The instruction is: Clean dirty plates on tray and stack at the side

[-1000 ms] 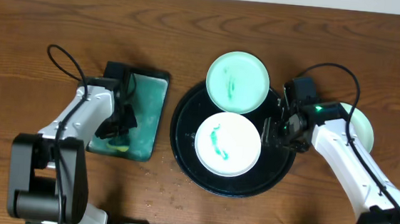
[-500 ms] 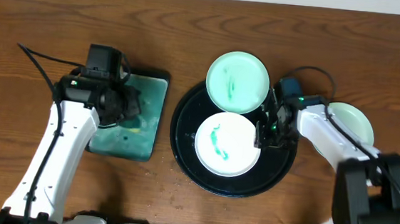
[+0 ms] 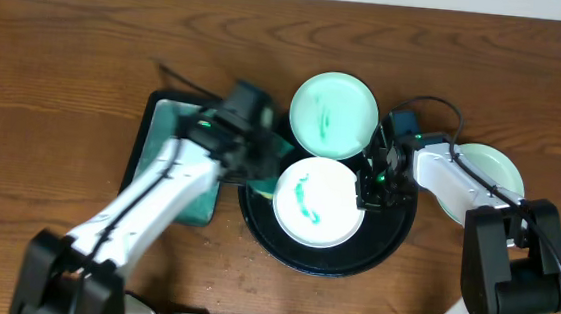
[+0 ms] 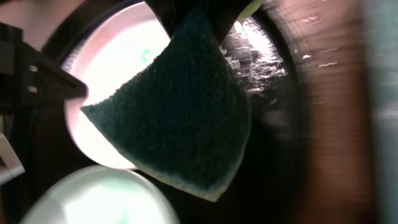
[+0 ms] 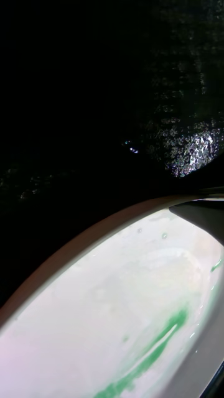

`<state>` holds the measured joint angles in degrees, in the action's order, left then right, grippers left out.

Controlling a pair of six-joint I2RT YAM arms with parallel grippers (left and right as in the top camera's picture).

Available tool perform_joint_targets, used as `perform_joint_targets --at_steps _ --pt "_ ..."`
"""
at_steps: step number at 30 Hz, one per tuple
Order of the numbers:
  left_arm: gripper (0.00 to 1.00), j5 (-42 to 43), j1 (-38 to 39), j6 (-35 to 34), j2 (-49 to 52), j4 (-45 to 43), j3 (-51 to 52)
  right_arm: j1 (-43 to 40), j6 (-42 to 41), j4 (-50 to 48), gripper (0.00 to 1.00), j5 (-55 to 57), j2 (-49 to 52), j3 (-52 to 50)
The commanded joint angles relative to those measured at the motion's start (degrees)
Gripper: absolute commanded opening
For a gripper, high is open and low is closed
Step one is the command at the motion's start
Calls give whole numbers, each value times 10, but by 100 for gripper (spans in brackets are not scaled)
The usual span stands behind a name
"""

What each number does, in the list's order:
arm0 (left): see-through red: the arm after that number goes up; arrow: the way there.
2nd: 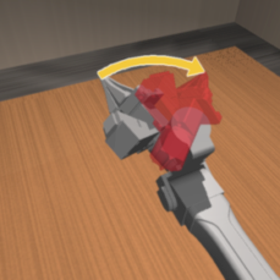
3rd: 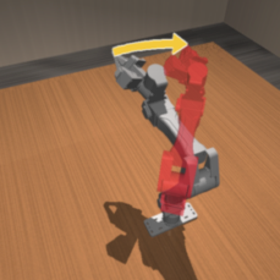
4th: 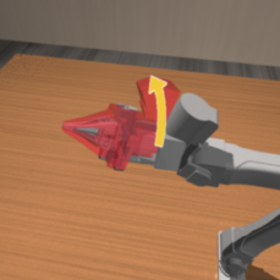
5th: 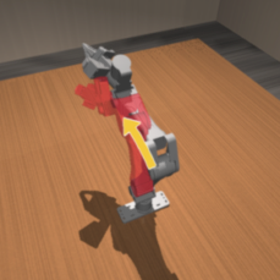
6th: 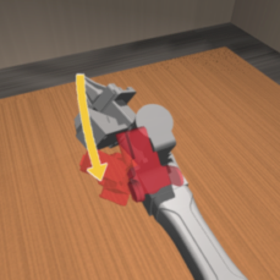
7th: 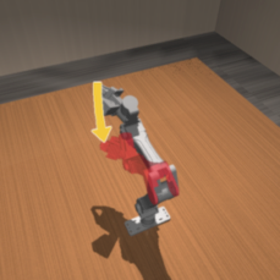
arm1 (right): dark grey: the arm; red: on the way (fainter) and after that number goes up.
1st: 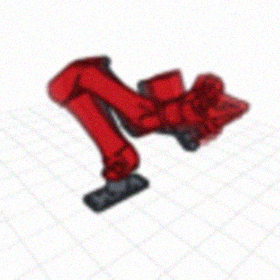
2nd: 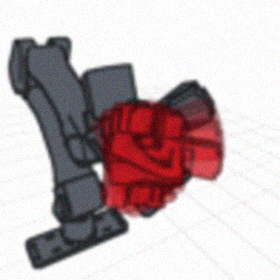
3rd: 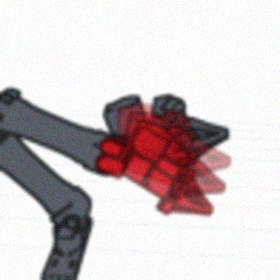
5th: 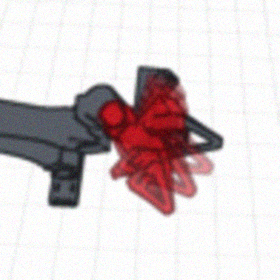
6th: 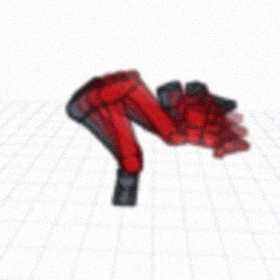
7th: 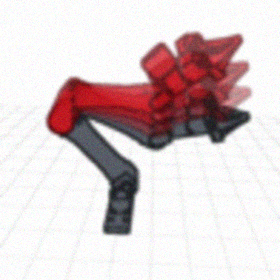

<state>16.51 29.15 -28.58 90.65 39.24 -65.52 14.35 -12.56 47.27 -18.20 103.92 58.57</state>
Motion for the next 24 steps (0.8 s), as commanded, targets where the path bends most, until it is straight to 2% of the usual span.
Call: perform_joint_targets --at_steps 1,5,10,12,14,19,24 --pt "7 15 52 -71 46 -33 -3 4 -16 1 1 0 16 -3" --pt "7 18 90 -126 108 -87 -3 4 -16 3 1 0 16 -3" --pt "8 99 99 -134 178 -153 -3 4 -16 3 1 0 16 -3" --pt "8 89 99 -129 207 -152 -3 4 -16 3 1 0 16 -3" --pt "7 43 95 -124 227 -124 -3 4 -16 3 1 -1 16 -3" --pt "7 -171 71 -120 238 6 -9 4 -15 5 1 0 16 -3" --pt "7 -264 43 -118 238 97 -52 4 -15 8 1 9 16 -3"
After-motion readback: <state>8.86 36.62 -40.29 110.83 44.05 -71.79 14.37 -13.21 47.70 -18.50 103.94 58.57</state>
